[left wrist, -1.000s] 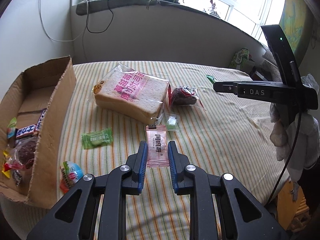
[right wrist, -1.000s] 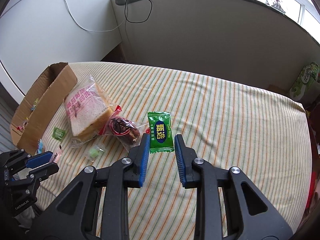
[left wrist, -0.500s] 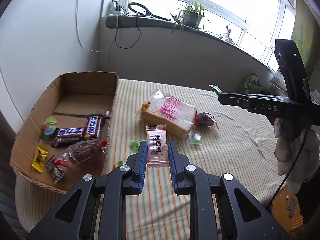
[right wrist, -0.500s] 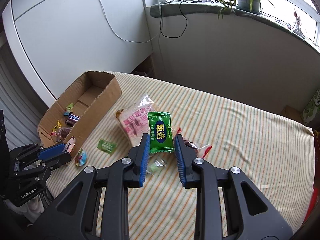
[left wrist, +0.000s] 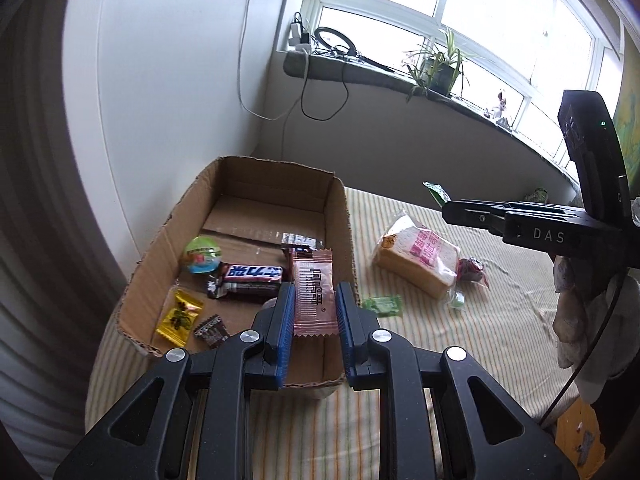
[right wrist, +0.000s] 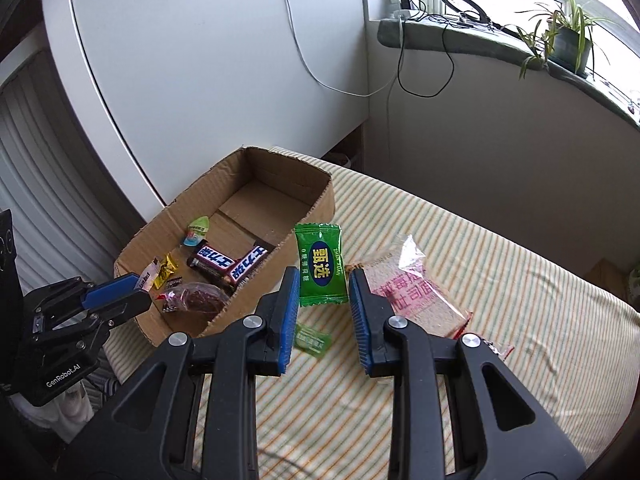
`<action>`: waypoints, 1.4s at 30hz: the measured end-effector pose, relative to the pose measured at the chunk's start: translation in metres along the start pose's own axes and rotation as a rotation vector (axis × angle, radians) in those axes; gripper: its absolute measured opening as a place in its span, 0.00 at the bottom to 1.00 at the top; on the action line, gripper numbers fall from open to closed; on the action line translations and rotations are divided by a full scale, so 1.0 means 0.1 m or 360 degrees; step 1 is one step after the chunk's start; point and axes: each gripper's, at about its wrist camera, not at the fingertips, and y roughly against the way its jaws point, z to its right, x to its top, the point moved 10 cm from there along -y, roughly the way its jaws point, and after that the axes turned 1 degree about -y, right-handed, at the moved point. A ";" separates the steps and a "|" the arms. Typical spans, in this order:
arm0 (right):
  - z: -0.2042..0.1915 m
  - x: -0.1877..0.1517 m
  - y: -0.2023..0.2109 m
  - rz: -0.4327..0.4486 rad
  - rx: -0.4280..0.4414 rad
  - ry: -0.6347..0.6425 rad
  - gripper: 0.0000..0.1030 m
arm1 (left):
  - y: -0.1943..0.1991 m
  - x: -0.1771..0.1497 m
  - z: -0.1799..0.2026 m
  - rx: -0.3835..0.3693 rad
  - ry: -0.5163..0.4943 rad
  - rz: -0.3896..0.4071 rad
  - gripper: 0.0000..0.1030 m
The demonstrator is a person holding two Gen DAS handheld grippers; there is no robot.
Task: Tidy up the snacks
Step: 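Carry the pink and green packets into the box and open both grippers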
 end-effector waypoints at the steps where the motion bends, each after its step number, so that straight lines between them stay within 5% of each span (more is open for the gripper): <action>1: -0.05 0.02 -0.03 -0.0001 0.0006 0.0010 0.25 | 0.01 0.01 -0.05 0.0007 0.0009 0.0004 0.19; 25: -0.65 0.15 -0.94 -0.0155 0.0110 0.0121 0.26 | -0.17 0.06 -0.56 0.0078 0.0100 -0.0022 0.19; 39: -0.73 0.12 -0.98 -0.0174 0.0136 0.0165 0.26 | -0.21 0.06 -0.56 0.0106 0.0097 -0.0033 0.24; 42: -0.71 0.12 -0.93 -0.0161 0.0132 0.0160 0.35 | -0.20 0.07 -0.55 0.0117 0.0098 -0.0033 0.29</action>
